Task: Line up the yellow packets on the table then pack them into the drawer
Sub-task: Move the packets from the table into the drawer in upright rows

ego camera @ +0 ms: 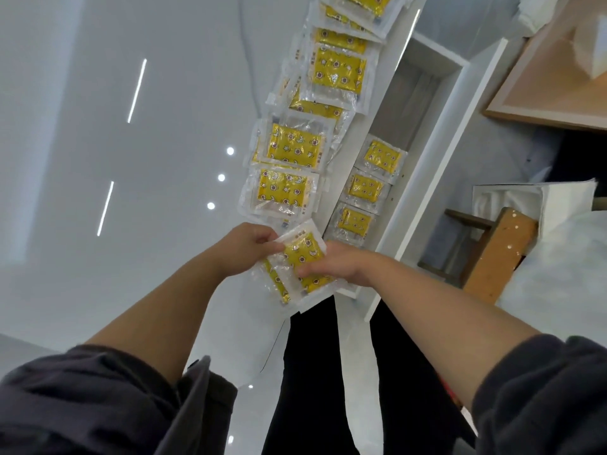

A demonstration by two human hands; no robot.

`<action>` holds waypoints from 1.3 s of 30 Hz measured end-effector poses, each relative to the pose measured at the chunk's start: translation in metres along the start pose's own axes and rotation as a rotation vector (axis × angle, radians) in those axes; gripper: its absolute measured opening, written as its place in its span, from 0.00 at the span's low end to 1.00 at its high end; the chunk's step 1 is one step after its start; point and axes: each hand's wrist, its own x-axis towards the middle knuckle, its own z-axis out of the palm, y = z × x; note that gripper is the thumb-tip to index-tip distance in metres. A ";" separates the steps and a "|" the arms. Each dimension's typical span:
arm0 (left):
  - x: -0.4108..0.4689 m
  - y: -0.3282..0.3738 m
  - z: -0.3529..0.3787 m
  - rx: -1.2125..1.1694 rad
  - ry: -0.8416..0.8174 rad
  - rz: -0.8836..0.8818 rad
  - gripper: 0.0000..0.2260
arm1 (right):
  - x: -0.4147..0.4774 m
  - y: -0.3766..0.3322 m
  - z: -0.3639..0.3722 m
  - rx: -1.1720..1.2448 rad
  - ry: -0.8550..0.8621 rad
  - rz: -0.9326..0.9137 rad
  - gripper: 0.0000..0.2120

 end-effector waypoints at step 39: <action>0.057 0.119 0.012 -0.285 0.164 -0.021 0.11 | -0.069 -0.030 -0.203 -0.118 0.425 -0.093 0.13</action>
